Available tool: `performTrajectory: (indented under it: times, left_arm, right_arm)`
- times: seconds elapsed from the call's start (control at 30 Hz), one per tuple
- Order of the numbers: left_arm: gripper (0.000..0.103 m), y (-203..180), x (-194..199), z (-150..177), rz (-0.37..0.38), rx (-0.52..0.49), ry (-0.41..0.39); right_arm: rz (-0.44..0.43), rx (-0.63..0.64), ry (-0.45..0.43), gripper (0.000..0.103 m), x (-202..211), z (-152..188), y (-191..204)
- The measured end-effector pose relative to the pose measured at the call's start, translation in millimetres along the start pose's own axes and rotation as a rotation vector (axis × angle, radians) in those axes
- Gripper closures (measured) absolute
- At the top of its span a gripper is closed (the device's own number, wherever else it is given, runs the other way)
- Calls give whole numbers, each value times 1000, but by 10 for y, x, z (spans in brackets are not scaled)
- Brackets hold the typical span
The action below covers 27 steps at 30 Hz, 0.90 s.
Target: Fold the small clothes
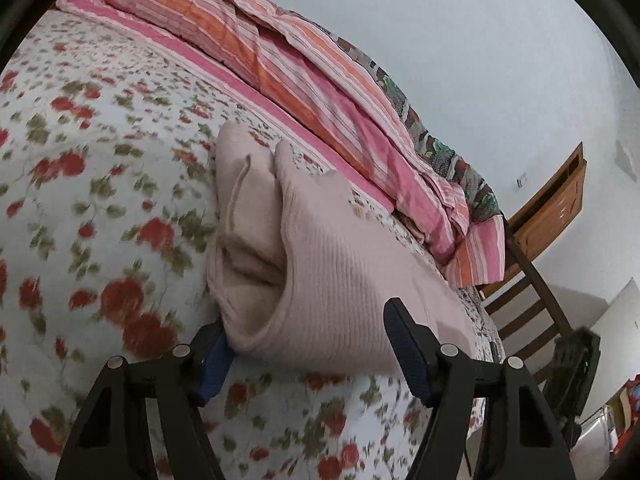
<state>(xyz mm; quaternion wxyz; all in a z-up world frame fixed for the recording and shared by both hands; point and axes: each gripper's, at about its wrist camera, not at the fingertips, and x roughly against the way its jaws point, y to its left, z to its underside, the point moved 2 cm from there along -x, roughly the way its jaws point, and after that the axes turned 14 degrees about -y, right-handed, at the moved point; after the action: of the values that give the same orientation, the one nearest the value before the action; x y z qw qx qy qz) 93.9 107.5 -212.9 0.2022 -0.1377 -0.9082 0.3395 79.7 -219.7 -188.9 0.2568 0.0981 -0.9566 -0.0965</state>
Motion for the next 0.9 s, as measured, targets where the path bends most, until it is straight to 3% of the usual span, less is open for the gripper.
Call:
performTrajectory:
  times: [0.13,0.27,0.47,0.57,0.6,0.63,0.73,0.9]
  left_arm:
    - [36,-47,-111,-136,-15,2,-16]
    - [36,-77,-286,-191,-77,-25,-23]
    - [41,26,-436,-243,-148,25,-52]
    - [56,17,-503,-297,-211,-3,-66]
    - [71,18,-513,-315,-228,1,-70]
    - [75,17,-514,-327,-223,8,-66]
    - [78,-98,-479,-379,-233,-21,-77]
    - [79,-614,-520,-458,-293,-201,-94]
  right_arm:
    - [-13,-18,-11,59,29,-12,-115]
    - [-28,-63,-25,59,63,-68,-259]
    - [-63,-134,-56,59,213,-176,-440]
    - [-68,-146,-63,59,245,-204,-495]
    - [-67,-150,-62,59,244,-206,-514]
    - [-65,-151,-62,59,241,-204,-532]
    - [-48,-149,-64,59,233,-190,-596]
    - [-36,-175,-70,59,246,-236,-769]
